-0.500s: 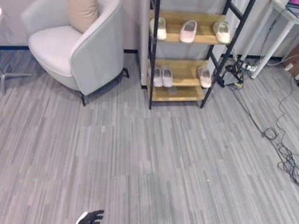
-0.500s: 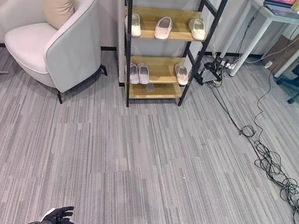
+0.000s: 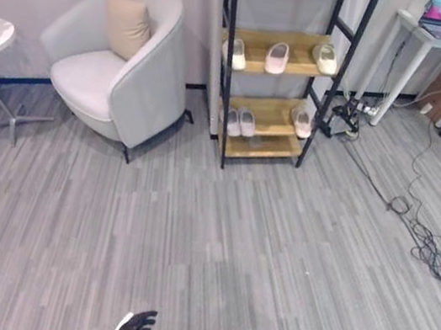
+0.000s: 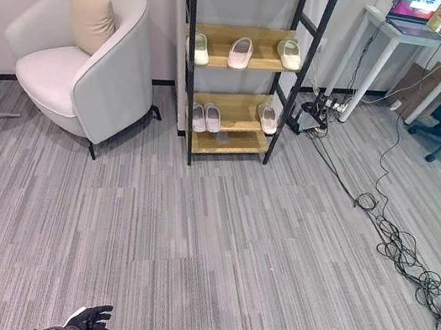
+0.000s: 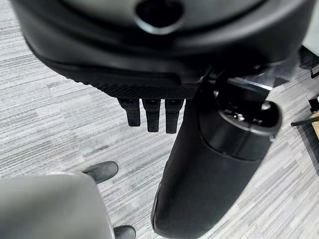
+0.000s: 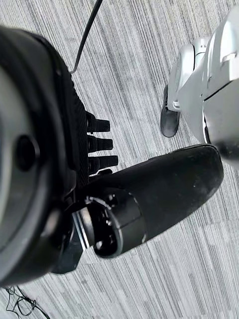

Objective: Arrange the slippers neatly on the shoe rack.

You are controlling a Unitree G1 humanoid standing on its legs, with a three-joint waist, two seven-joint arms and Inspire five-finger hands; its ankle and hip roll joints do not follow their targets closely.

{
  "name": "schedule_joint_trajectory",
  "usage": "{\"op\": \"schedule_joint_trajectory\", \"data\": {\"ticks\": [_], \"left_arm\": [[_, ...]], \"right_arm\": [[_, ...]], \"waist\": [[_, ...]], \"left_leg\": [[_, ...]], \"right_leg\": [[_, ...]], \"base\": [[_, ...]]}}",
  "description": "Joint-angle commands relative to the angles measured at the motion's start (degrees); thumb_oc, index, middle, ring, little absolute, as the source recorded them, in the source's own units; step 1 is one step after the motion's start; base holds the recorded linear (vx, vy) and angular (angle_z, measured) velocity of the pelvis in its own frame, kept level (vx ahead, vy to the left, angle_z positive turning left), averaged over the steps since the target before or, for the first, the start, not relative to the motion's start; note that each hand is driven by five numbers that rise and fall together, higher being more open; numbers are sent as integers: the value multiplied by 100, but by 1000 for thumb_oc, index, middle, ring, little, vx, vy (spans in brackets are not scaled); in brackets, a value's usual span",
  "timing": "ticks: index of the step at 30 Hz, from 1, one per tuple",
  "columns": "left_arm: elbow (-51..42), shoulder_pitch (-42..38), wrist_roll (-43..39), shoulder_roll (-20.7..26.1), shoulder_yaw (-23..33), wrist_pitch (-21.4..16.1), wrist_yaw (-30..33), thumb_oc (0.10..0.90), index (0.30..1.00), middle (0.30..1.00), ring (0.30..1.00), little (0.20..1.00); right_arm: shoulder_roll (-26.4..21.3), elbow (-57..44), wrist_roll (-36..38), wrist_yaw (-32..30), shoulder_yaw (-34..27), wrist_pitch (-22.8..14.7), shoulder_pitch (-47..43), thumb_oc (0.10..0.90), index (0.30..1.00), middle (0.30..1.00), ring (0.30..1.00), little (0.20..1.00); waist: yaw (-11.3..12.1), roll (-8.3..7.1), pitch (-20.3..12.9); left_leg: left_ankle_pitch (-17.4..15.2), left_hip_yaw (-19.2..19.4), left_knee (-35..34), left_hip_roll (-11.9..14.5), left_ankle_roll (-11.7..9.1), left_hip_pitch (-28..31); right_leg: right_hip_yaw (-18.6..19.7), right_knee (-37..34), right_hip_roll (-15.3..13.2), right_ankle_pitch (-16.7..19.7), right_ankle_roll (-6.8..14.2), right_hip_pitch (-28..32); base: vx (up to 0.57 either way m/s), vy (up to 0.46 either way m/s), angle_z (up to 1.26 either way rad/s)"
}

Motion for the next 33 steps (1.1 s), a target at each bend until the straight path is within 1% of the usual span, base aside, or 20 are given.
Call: {"op": "schedule_joint_trajectory", "data": {"ticks": [1,3,5,7,8,12,13,15,18,20,21,22,23,24,27,28,29,30,31,33], "left_arm": [[132,-404,70,-157,47,-192,-19,800,900,900,900,900],[124,-405,26,-166,57,-190,-6,800,900,900,900,900],[135,-379,-12,-174,74,-184,15,800,900,900,900,900],[164,-336,-43,-177,100,-183,48,800,900,900,900,900],[180,-303,-47,-174,117,-174,57,800,900,900,900,900],[178,-227,-29,-144,151,-186,105,800,900,900,900,900],[184,-206,-67,-136,174,-189,110,800,900,900,900,900],[236,-121,-82,-121,268,-176,99,800,900,900,900,900],[302,-28,-61,-135,313,-180,90,800,900,900,900,900],[279,12,-77,-148,338,-170,58,800,900,900,900,900],[236,-23,-109,-152,336,-171,44,800,900,900,900,900],[236,-23,-109,-152,336,-171,44,800,900,900,900,900],[153,-77,-135,-160,283,-174,51,800,900,900,900,900],[106,-103,-159,-169,264,-176,69,800,900,900,900,900],[52,-153,-199,-190,244,-189,58,800,900,900,900,900],[54,-180,-202,-200,232,-191,58,800,900,900,900,900],[50,-186,-181,-213,242,-190,40,800,900,900,900,900],[50,-186,-181,-214,242,-190,40,800,900,900,900,900],[104,-233,-143,-238,227,-196,63,800,900,900,900,900],[171,-270,-111,-254,222,-214,90,800,900,900,900,900]], "right_arm": [[-176,42,211,-41,30,-140,-131,800,900,900,900,900],[-191,36,250,-61,12,-143,-126,800,900,900,900,900],[-213,28,308,-86,-35,-151,-114,800,900,900,900,900],[-259,-38,351,-166,-125,-195,-107,800,900,900,900,900],[-295,-68,356,-195,-163,-211,-110,800,900,900,900,900],[-349,-173,334,-298,-124,-229,-178,800,900,900,900,900],[-344,-189,335,-308,-107,-233,-186,800,900,900,900,900],[-320,-228,275,-294,-94,-230,-191,800,900,900,900,900],[-306,-217,194,-268,-84,-220,-181,800,900,900,900,900],[-281,-194,74,-190,-37,-173,-233,800,900,900,900,900],[-249,-235,-7,-156,10,-142,-332,800,900,900,900,900],[-249,-235,-7,-156,10,-142,-332,800,900,900,900,900],[-244,-281,-87,-149,40,-131,-397,800,900,900,900,900],[-238,-303,-124,-166,41,-129,-423,800,900,900,900,900],[-257,-350,-163,-192,69,-156,-457,800,900,900,900,900],[-281,-365,-179,-195,74,-164,-496,800,900,900,900,900],[-300,-370,-179,-193,75,-157,-511,800,900,900,900,900],[-300,-370,-179,-193,75,-157,-512,800,900,900,900,900],[-302,-367,-126,-184,51,-142,-570,800,900,900,900,900],[-318,-398,-12,-159,-2,-133,-560,800,900,900,900,900]], "waist": [[-98,-224,70],[-72,-263,104],[-40,-261,131],[-8,-297,108],[16,-295,99],[238,-211,120],[298,-217,127],[341,-210,41],[406,-285,-50],[498,-332,-110],[503,-316,-39],[503,-316,-41],[437,-241,52],[402,-171,90],[270,-30,100],[208,-5,90],[164,5,103],[163,6,106],[30,-9,128],[-147,22,179]], "left_leg": [[-117,-385,1349,160,-440,-569],[26,-353,1793,191,-443,-789],[45,-376,1872,166,-374,-959],[-114,-239,1627,93,-265,-1168],[-79,-153,1464,68,-228,-1280],[478,65,788,12,-239,-1722],[507,100,723,-26,-243,-1733],[450,114,602,-78,-139,-1609],[355,182,694,-170,-73,-1563],[182,341,710,-177,64,-1422],[4,434,733,-175,188,-1223],[4,434,734,-176,189,-1225],[-198,495,761,-188,314,-949],[-301,497,726,-177,341,-759],[-508,444,536,-117,299,-285],[-585,427,453,-130,281,-118],[-638,418,421,-133,253,-37],[-638,417,421,-133,253,-34],[-766,398,306,-157,196,226],[-873,271,227,-164,120,483]], "right_leg": [[542,739,-112,-651,273,-209],[544,740,-111,-658,220,-141],[585,754,-86,-700,198,-90],[615,716,-79,-759,214,-20],[647,698,-52,-796,230,36],[944,604,165,-943,227,373],[1033,620,184,-991,226,447],[1141,653,221,-1099,224,563],[1159,798,121,-1144,332,629],[1016,1276,-21,-1041,535,517],[735,2205,-234,-626,900,-15],[735,2208,-235,-628,900,-17],[423,2926,-426,-157,1174,-454],[151,3101,-595,-163,1180,-663],[-467,2743,-892,-485,909,-1059],[-608,2450,-977,-393,815,-1333],[-672,2246,-1018,-400,819,-1309],[-674,2243,-1017,-399,819,-1305],[-700,1625,-1168,-89,859,-1595],[-341,1194,-1128,120,983,-1697]], "base": [[50,-91,2],[103,-92,8],[160,-50,-2],[219,-30,-12],[237,-9,-10],[278,18,-8],[279,39,-34],[298,73,-62],[221,55,-89],[265,53,-82],[225,44,-47],[252,41,-63],[191,27,-40],[281,19,-38],[266,-61,-19],[295,-132,-21],[200,-100,-12],[294,-171,-5],[318,-180,-4],[374,-197,-2]]}}
